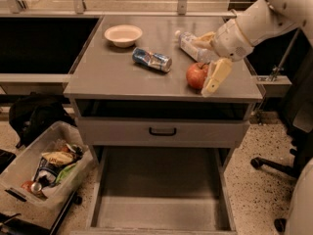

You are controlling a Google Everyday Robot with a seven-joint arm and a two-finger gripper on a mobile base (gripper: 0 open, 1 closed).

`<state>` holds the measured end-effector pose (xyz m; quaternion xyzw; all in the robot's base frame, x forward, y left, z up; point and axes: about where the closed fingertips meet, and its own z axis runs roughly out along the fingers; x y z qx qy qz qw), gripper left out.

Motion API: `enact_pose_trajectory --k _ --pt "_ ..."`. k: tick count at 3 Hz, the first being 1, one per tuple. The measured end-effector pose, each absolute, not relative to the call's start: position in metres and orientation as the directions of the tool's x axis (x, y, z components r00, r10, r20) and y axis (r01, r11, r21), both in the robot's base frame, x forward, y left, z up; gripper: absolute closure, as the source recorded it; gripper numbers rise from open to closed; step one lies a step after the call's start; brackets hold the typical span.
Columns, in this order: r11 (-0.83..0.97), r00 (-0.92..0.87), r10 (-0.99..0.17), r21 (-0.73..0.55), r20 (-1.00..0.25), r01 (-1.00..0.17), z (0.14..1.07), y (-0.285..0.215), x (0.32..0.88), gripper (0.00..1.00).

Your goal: Place apple into middle drawer

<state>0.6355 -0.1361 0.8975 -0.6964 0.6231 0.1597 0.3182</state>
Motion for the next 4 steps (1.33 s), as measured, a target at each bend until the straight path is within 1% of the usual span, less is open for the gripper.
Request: enact_pose_trajectory --k 1,2,3,4 --pt "-0.059 0.16 -0.783 -0.185 -0.601 -0.981 0.857 -0.103 0.633 0.0" --pt "-0.059 0.16 -0.783 -0.185 -0.601 -0.981 0.857 -0.103 0.633 0.0" --pt "-0.048 0.147 -0.786 -0.178 -0.601 -0.983 0.857 -0.107 0.647 0.0" --pt "-0.022 0.118 -0.786 -0.163 -0.606 -0.986 0.856 -0.115 0.677 0.0"
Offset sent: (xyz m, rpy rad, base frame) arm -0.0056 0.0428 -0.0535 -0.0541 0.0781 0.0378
